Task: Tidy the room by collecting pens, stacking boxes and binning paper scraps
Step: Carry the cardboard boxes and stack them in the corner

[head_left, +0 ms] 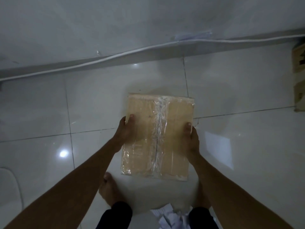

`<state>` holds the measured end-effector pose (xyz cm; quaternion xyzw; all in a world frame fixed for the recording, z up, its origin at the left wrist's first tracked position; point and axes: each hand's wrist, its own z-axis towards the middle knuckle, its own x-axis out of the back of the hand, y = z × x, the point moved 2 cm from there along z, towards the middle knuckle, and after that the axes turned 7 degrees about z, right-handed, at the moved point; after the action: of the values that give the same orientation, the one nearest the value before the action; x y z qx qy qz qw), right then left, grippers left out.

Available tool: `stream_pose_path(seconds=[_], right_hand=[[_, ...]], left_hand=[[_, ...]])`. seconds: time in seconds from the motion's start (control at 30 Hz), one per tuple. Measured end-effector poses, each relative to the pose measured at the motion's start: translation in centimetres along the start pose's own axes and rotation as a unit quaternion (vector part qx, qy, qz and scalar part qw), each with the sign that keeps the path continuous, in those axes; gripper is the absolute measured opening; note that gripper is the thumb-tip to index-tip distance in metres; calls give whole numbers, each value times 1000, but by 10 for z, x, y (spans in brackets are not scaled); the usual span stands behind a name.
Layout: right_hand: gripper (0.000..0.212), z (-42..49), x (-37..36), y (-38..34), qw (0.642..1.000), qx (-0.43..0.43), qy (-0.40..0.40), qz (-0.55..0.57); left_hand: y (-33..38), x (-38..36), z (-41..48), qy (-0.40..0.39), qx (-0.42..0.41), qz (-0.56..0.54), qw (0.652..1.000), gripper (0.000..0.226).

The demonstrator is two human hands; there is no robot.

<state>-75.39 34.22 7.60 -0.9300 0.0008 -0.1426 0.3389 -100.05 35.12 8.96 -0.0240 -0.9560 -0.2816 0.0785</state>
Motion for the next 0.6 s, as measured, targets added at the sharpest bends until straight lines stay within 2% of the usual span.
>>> stream_pose_path(seconds=[0.1,0.23,0.4,0.6], right_hand=[[52,-1,0,2,1000,6,5,-13],[62,2,-1,7,999,-8,27,-31],[87,1,-8,10,993,0,75,-96],[91,2,-8,7,993,-28,65,-99]], left_hand=[[-7,0,-2,-16,-8,5,1000,50],[-13,4,-3,-31,-24,5,999,54],[-27,6,-4,-36,-4,17,999,48],[-30,3,0,-27,17,14,999,52]])
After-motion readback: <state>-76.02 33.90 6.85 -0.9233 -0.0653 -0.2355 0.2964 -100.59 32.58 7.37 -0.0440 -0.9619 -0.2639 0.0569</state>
